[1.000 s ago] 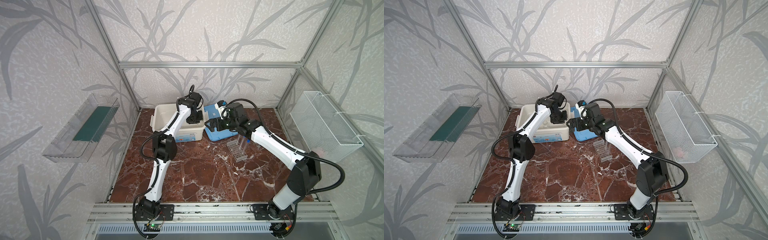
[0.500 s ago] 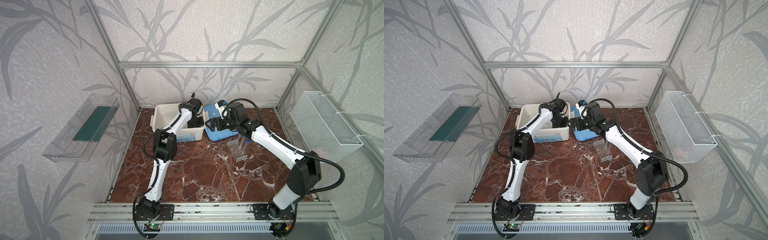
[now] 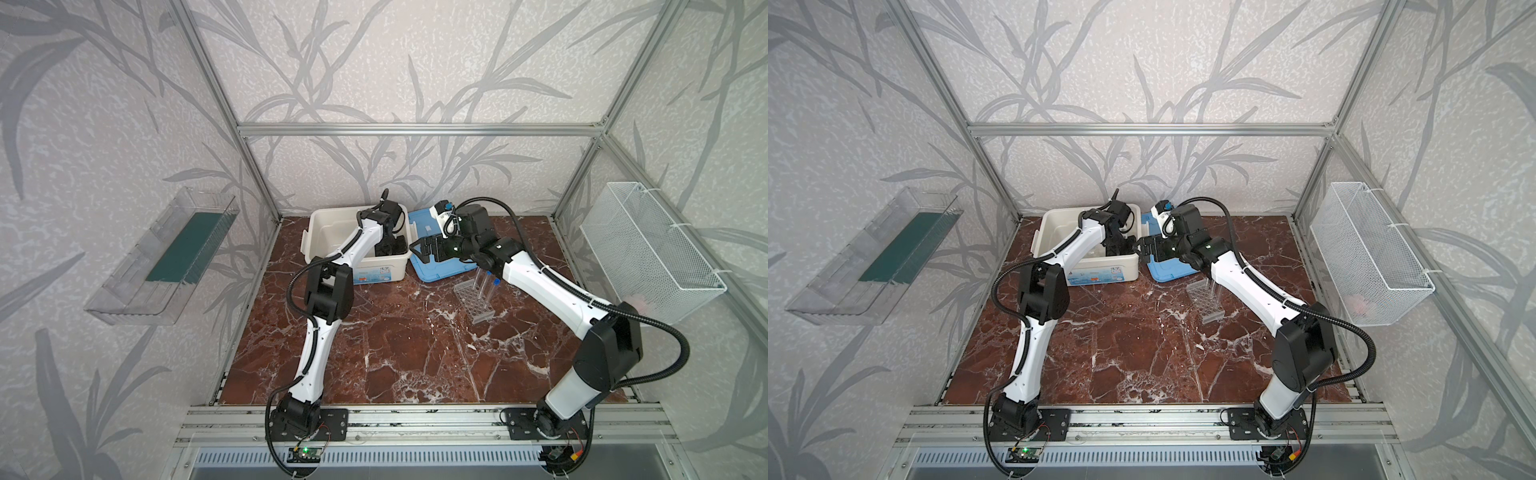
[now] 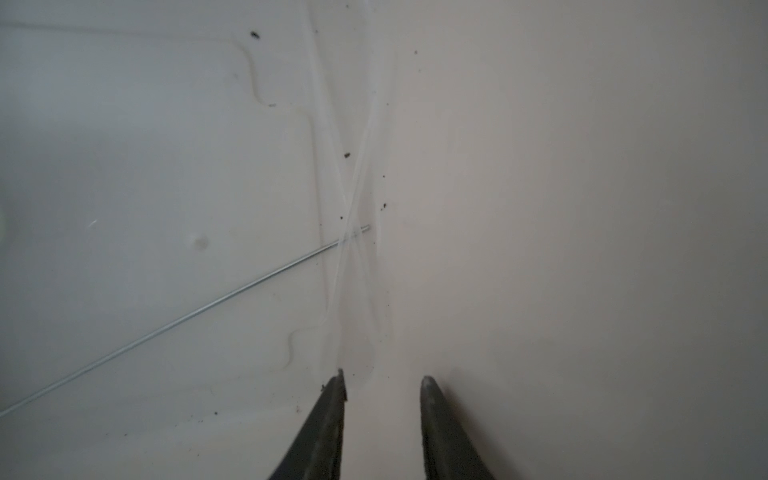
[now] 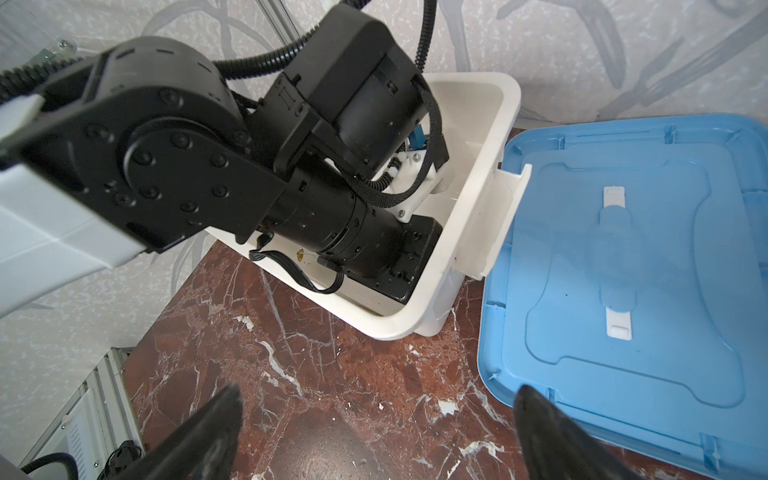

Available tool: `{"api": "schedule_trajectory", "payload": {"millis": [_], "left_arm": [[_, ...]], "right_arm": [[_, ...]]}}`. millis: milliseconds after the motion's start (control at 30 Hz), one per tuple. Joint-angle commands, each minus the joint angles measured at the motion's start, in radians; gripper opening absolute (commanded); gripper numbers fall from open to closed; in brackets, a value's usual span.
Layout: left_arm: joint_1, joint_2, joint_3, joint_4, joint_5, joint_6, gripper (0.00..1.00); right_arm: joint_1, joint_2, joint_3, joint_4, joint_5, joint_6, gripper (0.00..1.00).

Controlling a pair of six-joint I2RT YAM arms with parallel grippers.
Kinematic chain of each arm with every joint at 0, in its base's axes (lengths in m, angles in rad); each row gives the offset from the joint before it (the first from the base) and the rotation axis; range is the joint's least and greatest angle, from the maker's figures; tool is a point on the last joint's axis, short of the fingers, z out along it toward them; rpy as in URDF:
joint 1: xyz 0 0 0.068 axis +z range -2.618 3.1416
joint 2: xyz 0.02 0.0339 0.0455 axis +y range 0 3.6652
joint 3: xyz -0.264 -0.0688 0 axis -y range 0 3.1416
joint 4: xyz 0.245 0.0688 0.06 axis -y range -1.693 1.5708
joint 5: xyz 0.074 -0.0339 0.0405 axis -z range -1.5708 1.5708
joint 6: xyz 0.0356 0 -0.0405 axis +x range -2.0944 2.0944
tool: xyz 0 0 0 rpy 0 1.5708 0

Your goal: Organize the chemistry lab equipment

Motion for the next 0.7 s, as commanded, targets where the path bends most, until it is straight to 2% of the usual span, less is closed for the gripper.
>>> {"api": "schedule_trajectory", "payload": {"millis": [0, 100, 433, 667], "left_arm": [[0.006, -0.001, -0.005, -0.030, -0.031, 0.012, 0.36], [0.006, -0.016, -0.008, -0.029, -0.051, 0.018, 0.39], [0.009, -0.099, 0.015, -0.083, -0.154, 0.048, 0.70], [0.007, -0.210, 0.017, -0.106, -0.205, 0.028, 0.83]], "right_arm": [[-0.007, 0.013, 0.019, 0.001, -0.014, -0.011, 1.00], [-0.007, 0.011, 0.022, -0.002, -0.010, -0.012, 1.00], [-0.007, 0.001, 0.040, -0.029, -0.001, -0.028, 1.00], [-0.014, -0.016, 0.072, -0.059, -0.006, -0.057, 0.99]]}}
